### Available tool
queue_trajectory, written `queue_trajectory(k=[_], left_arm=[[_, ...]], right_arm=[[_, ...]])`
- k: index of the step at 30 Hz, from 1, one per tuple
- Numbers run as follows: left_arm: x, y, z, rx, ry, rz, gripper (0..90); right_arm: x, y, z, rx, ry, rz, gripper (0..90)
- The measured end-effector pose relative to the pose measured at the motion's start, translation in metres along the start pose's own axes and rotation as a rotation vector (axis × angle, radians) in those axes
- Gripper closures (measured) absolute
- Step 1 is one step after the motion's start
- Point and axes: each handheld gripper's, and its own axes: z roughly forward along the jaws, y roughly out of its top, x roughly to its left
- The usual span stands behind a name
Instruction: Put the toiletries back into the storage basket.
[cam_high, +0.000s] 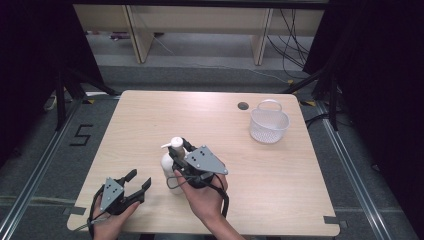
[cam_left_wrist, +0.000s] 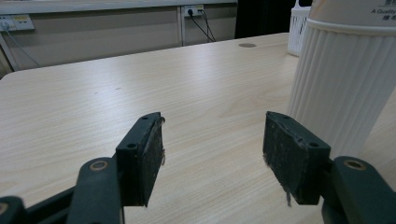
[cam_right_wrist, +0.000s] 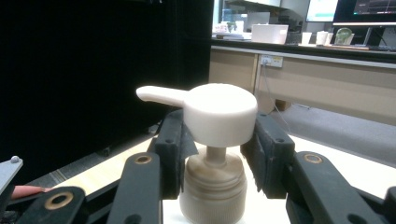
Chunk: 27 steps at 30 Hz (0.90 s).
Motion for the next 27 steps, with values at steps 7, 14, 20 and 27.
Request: queue_trajectory(k=[7,14,20,27], left_arm=[[0.0,0.0,0.0,-0.004,-0.001,0.0,37.4],[0.0,0.0,0.001,-0.007,-0.003,0.001,37.3],[0.001,0.0,0.001,-0.011,-0.007,0.008,37.2],[0.001,0.0,0.002,-0.011,-0.008,0.01,37.0]], right_arm=[[-0.004,0.002,-0.007,0.004,-0.002,0.011,60.6],[-0.01,0.009,-0.017,-0.018,-0.012,0.025,60.5],[-0.023,0.011,-0.027,-0.027,-0.058,0.041,60.6],[-0.042,0.014,-0.039,-0.047,-0.108,0.034,60.6]])
